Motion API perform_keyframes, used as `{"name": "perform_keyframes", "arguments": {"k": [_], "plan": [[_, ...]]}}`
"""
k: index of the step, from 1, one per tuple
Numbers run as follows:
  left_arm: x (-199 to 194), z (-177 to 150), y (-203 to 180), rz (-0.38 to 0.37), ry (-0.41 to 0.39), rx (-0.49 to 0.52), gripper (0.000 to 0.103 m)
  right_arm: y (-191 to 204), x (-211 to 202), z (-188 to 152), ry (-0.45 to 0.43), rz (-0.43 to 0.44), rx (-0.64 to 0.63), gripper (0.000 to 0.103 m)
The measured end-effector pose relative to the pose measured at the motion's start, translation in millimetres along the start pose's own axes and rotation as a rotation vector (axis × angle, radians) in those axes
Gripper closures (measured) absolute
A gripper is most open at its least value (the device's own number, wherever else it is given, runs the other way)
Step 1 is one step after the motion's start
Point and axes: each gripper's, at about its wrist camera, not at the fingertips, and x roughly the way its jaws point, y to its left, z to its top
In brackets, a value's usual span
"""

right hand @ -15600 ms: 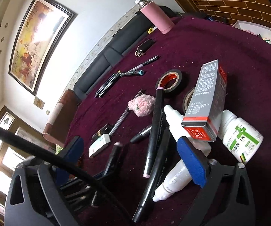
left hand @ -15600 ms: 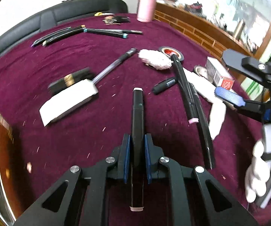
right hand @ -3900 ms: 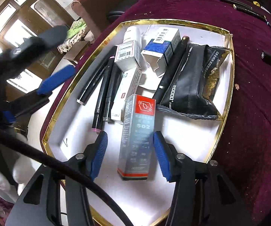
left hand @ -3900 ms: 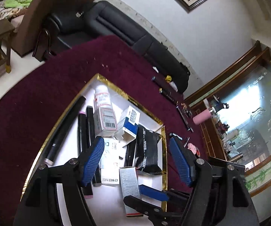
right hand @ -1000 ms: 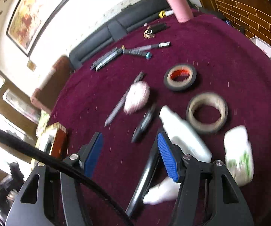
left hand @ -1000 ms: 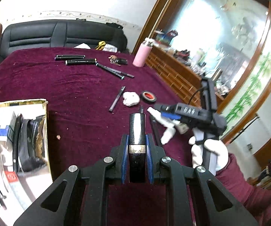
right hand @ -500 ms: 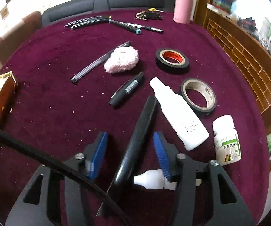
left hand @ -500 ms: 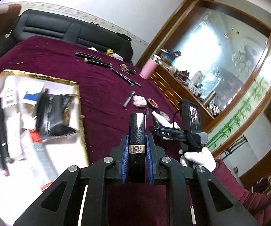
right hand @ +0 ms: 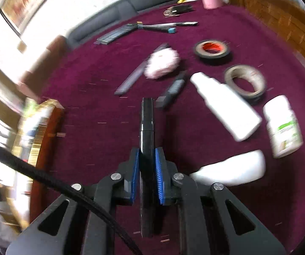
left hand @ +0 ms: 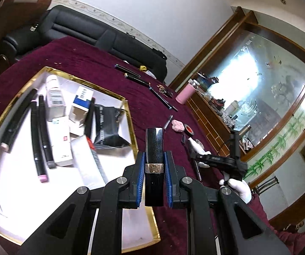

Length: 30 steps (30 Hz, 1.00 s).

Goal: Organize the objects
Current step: 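Carry lipstick and marker into the white box and release both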

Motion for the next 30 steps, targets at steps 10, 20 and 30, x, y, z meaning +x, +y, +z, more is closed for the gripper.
{"name": "perform_keyframes", "arguments": {"k": [10, 20, 30], "plan": [[8, -4, 24, 0.068, 0.023, -0.067, 0.089, 87, -3, -12, 0.051, 0.376, -0.03, 0.09], [-5, -6, 38, 0.121, 0.007, -0.079, 0.089, 185, 3, -34, 0.13, 0.474, -0.259, 0.09], [-4, -9, 46, 0.25, 0.076, -0.054, 0.089, 240, 60, -54, 0.332, 0.427, -0.376, 0.085]]}}
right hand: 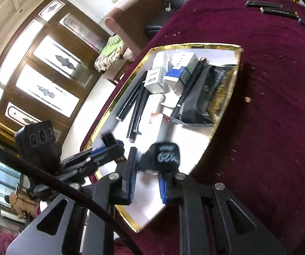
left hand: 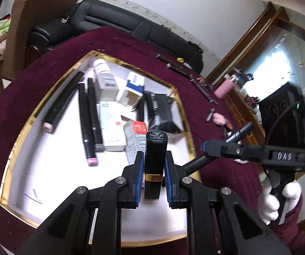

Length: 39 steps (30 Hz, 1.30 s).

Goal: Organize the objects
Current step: 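Carry lipstick and marker into the white box and release both, then lift both open tools away from the white box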

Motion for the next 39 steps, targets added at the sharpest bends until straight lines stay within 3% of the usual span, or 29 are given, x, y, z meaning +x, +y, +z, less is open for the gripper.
{"name": "perform_keyframes", "arguments": {"k": [11, 14, 16, 18, 20, 22, 24, 28, 30, 31, 33, 34, 36, 38, 39], "plan": [[12, 5, 12, 0.041, 0.042, 0.004, 0.088, -4, 57, 17, 0.101, -0.151, -0.009, 0.084], [5, 6, 14, 0.016, 0.019, -0.008, 0.079, -3, 52, 14, 0.092, -0.177, -0.01, 0.081], [-3, 8, 15, 0.005, -0.017, -0.009, 0.06, -4, 41, 12, 0.058, -0.157, -0.002, 0.081], [-14, 10, 12, -0.016, -0.066, -0.003, 0.047, -7, 26, 11, 0.001, -0.135, 0.012, 0.074], [-23, 11, 7, -0.042, -0.11, 0.018, 0.043, -11, 8, 9, -0.051, -0.12, 0.03, 0.063], [-33, 12, -6, -0.041, -0.157, 0.067, 0.014, -16, -12, 6, -0.116, -0.112, 0.052, 0.058], [-44, 12, -20, -0.081, -0.227, 0.104, 0.001, -20, -35, 3, -0.188, -0.107, 0.063, 0.058], [-59, 20, -43, -0.271, -0.276, 0.105, 0.002, -10, -89, -5, -0.365, -0.185, 0.025, 0.058], [-67, 27, -64, -0.342, -0.289, 0.144, 0.002, 9, -126, -19, -0.504, -0.3, -0.046, 0.057], [-74, 30, -75, -0.35, -0.311, 0.173, 0.002, 21, -142, -27, -0.578, -0.371, -0.092, 0.052], [-98, 37, -103, -0.361, -0.403, 0.25, 0.002, 52, -178, -54, -0.793, -0.542, -0.2, 0.009], [-110, 39, -115, -0.376, -0.455, 0.282, 0.001, 62, -189, -66, -0.888, -0.586, -0.234, 0.0], [-133, 41, -137, -0.451, -0.566, 0.309, 0.001, 70, -215, -97, -1.099, -0.563, -0.28, 0.0], [-136, 44, -149, -0.567, -0.6, 0.27, 0.001, 60, -226, -96, -1.045, -0.481, -0.212, 0.0], [-123, 50, -157, -0.665, -0.536, 0.222, 0.001, 47, -228, -88, -0.935, -0.419, -0.159, 0.0]]}}
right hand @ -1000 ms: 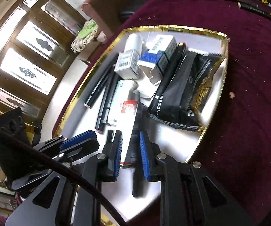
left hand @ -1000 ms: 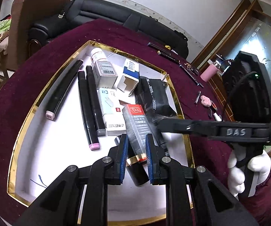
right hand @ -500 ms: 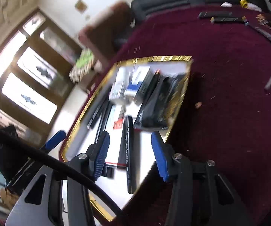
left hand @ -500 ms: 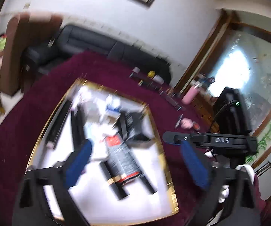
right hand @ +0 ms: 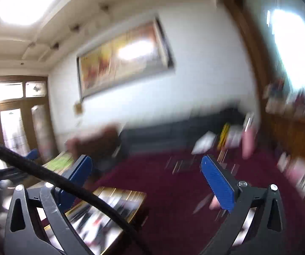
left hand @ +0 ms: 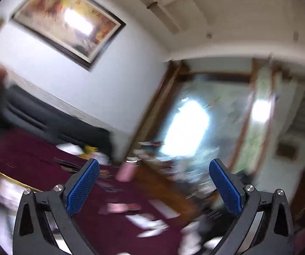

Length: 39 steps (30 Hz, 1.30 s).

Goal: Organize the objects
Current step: 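Lift both open tools away from the white box, then grasp the clear black-capped pen with the left tool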

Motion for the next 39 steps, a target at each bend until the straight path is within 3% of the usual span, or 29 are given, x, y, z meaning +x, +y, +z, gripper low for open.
{"name": "perform_keyframes", "arguments": {"k": [1, 2, 3, 4, 8, 15, 18, 20, 22, 26, 32, 36, 39], "plan": [[18, -5, 3, -0.038, 0.069, -0.055, 0.001, -12, 7, 1, 0.083, 0.003, 0.048, 0.0], [36, -10, 3, -0.044, 0.149, -0.09, 0.002, -19, 7, 2, 0.103, -0.017, 0.066, 0.0], [57, -20, -1, -0.006, 0.223, -0.09, 0.002, -26, 2, 3, 0.098, -0.052, 0.071, 0.0], [67, -27, -7, 0.015, 0.244, -0.067, 0.002, -30, -6, 4, 0.074, -0.077, 0.062, 0.0], [89, -22, -41, 0.013, 0.269, 0.037, 0.002, -35, -57, 46, -0.05, -0.224, -0.091, 0.0], [126, 57, -128, 0.079, 0.223, 0.365, 0.001, -34, -128, 206, -0.212, -0.443, -0.281, 0.0], [158, 87, -153, 0.164, 0.211, 0.479, 0.001, -24, -128, 251, -0.209, -0.494, -0.348, 0.0], [189, 100, -151, 0.24, 0.224, 0.53, 0.001, -33, -119, 260, -0.129, -0.429, -0.328, 0.0], [225, 102, -134, 0.322, 0.288, 0.553, 0.001, -54, -91, 247, 0.025, -0.332, -0.261, 0.0], [283, 66, -70, 0.437, 0.466, 0.542, 0.001, -90, -44, 176, 0.166, -0.327, -0.229, 0.0], [318, -52, 76, 0.533, 0.678, 0.376, 0.002, -145, 26, 36, 0.368, -0.334, -0.132, 0.0], [327, -127, 126, 0.558, 0.819, 0.317, 0.002, -184, 36, -8, 0.454, -0.315, -0.022, 0.002], [337, -162, 137, 0.577, 0.872, 0.404, 0.002, -208, 39, -21, 0.485, -0.323, 0.043, 0.002]]}}
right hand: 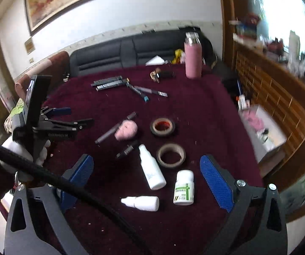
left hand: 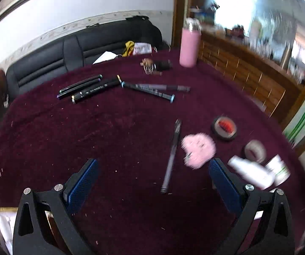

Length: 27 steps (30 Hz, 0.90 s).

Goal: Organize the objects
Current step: 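Grasp the clear black-capped pen with the left tool, then grasp the pink fluffy puff with the right tool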

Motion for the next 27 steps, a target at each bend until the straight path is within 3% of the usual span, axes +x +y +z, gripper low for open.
{"name": "perform_keyframes", "arguments": {"k": [5, 6, 9, 10, 16, 17, 19, 22, 27], "plan": [[30, -8, -13, 0.025, 0.076, 0.099, 0.007, -31, 25, -1, 0.048, 0.015, 0.114, 0.002], [32, -8, -11, 0.023, 0.088, 0.107, 0.014, -38, 28, -1, 0.057, 0.024, 0.142, 0.002], [49, -8, -19, 0.006, 0.15, 0.141, 0.049, -51, 42, -3, 0.071, 0.036, 0.182, 0.002], [53, -6, -22, 0.001, 0.163, 0.147, 0.055, -52, 44, -4, 0.074, 0.039, 0.187, 0.002], [74, 4, -22, 0.025, 0.166, 0.099, 0.058, -55, 56, -2, 0.086, 0.065, 0.19, 0.002], [73, 4, -23, 0.018, 0.169, 0.097, 0.063, -54, 58, -1, 0.089, 0.069, 0.189, 0.002], [68, -1, -35, -0.006, 0.18, 0.147, 0.096, -53, 62, -1, 0.096, 0.074, 0.182, 0.002], [57, -13, -52, 0.029, 0.192, 0.228, 0.097, -48, 64, 2, 0.102, 0.07, 0.16, 0.002], [36, -32, -29, -0.028, 0.223, 0.1, 0.097, -44, 62, 2, 0.108, 0.077, 0.138, 0.002]]}}
